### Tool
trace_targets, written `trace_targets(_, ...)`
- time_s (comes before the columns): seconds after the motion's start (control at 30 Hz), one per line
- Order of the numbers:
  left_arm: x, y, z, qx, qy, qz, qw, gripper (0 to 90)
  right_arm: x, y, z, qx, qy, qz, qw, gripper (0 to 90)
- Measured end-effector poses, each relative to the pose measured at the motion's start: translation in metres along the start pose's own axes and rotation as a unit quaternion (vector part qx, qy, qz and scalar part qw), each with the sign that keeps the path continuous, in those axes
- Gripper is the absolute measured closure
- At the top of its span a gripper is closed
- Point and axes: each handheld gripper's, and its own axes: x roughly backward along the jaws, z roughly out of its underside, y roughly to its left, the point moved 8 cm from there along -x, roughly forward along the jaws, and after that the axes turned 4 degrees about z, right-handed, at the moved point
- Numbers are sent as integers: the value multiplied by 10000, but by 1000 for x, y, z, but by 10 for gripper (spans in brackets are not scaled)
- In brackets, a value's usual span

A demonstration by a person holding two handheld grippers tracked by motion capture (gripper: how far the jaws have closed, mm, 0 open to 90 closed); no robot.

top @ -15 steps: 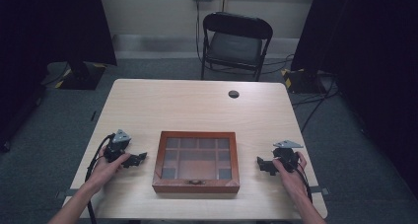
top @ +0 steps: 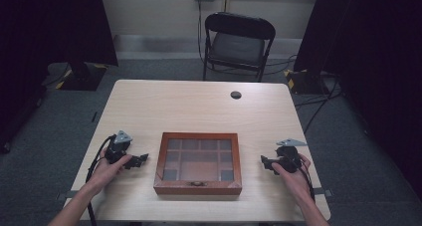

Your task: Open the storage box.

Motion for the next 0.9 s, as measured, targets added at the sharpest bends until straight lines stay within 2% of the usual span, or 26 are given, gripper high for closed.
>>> trace_targets(0.03,0,0,0,-2,2,0,10000,39,1,0,-1,55,-2,-14,10000,215)
trace_targets(0.17,0,0,0,2,-1,1,10000,38,6,5,-8,12,-14,-113,9999,246)
trace_targets(0.2,0,0,0,2,0,1,10000,39,12,10,-14,-106,-72,-362,9993,266)
trace_targets(0.23,0,0,0,0,0,1,10000,39,12,10,-14,-106,-72,-362,9993,266)
trace_targets(0.27,0,0,0,-2,1,0,10000,38,16,14,-19,-97,-133,-523,9985,300)
trace_targets(0.33,0,0,0,1,-1,1,10000,38,20,19,-22,-60,-150,-664,9977,300)
trace_targets(0.37,0,0,0,1,-1,1,10000,38,20,19,-22,-60,-150,-664,9977,300)
trace_targets(0.4,0,0,0,3,-3,-1,10000,39,24,25,-25,-64,-183,-828,9964,304)
trace_targets(0.47,0,0,0,1,0,0,10000,39,26,27,-26,-43,-209,-864,9960,306)
trace_targets(0.53,0,0,0,-1,0,0,10000,38,34,37,-32,-13,-307,-1114,9933,338)
trace_targets(0.57,0,0,0,-1,0,0,10000,38,34,37,-32,-13,-307,-1114,9933,345)
trace_targets(0.6,0,0,0,0,0,0,10000,39,39,43,-35,-10,-367,-1288,9910,375)
trace_targets(0.73,0,0,0,1,0,0,10000,38,48,54,-40,99,-522,-1576,9861,420)
trace_targets(0.77,0,0,0,1,0,0,10000,39,48,54,-40,99,-522,-1576,9861,420)
trace_targets(0.8,0,0,0,1,0,1,10000,38,53,61,-42,178,-579,-1715,9833,440)
trace_targets(0.9,0,0,0,0,0,2,10000,38,56,64,-44,233,-628,-1739,9825,441)
